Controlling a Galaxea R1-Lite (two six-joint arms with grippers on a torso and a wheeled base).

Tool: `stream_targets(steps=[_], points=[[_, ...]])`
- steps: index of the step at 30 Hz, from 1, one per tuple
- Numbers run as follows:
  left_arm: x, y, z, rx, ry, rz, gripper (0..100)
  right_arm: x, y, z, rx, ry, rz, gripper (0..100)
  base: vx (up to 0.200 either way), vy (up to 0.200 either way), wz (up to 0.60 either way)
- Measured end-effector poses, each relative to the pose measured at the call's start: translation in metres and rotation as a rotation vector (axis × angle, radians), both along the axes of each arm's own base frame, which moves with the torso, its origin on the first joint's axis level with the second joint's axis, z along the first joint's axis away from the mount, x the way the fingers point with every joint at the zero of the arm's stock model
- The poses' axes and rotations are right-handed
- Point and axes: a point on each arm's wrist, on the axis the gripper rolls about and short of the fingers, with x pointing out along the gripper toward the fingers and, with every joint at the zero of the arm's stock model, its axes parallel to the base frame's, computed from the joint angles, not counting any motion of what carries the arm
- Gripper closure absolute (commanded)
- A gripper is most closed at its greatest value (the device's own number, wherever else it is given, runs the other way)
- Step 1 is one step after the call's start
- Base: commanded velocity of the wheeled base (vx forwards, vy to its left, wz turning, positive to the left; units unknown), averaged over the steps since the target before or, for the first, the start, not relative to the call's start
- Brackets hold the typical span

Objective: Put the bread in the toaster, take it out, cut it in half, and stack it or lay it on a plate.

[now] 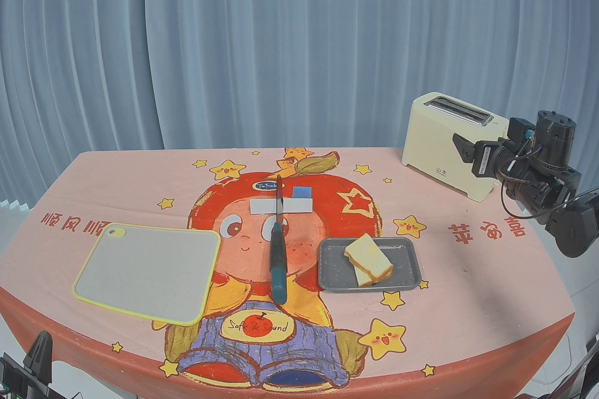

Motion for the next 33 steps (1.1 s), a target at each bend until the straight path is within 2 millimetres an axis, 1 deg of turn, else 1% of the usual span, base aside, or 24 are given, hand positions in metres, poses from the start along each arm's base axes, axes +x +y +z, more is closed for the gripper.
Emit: stream_targets(steps=[5, 10, 16, 22, 28, 33], points=[[0.000, 0.000, 0.000, 0.000, 0.000, 0.000, 100, 0.000, -0.009, -0.001, -0.007, -0.016, -0.027, 0, 0.000, 0.000, 0.00], [0.000, 0.000, 0.000, 0.000, 0.000, 0.000, 100, -0.004, -0.017, -0.006, -0.018, 0.001, -0.046, 0, 0.000, 0.000, 0.00], [0.000, 0.000, 0.000, 0.000, 0.000, 0.000, 100, -0.012, -0.027, -0.005, -0.018, 0.003, -0.072, 0, 0.000, 0.000, 0.00], [0.000, 0.000, 0.000, 0.000, 0.000, 0.000, 100, -0.027, -0.039, -0.006, -0.015, 0.014, -0.102, 0, 0.000, 0.000, 0.00], [0.000, 0.000, 0.000, 0.000, 0.000, 0.000, 100, -0.044, -0.059, 0.000, -0.010, -0.004, -0.152, 0, 0.000, 0.000, 0.00], [0.000, 0.000, 0.000, 0.000, 0.000, 0.000, 100, -0.060, -0.071, 0.004, -0.010, -0.019, -0.178, 0, 0.000, 0.000, 0.00]])
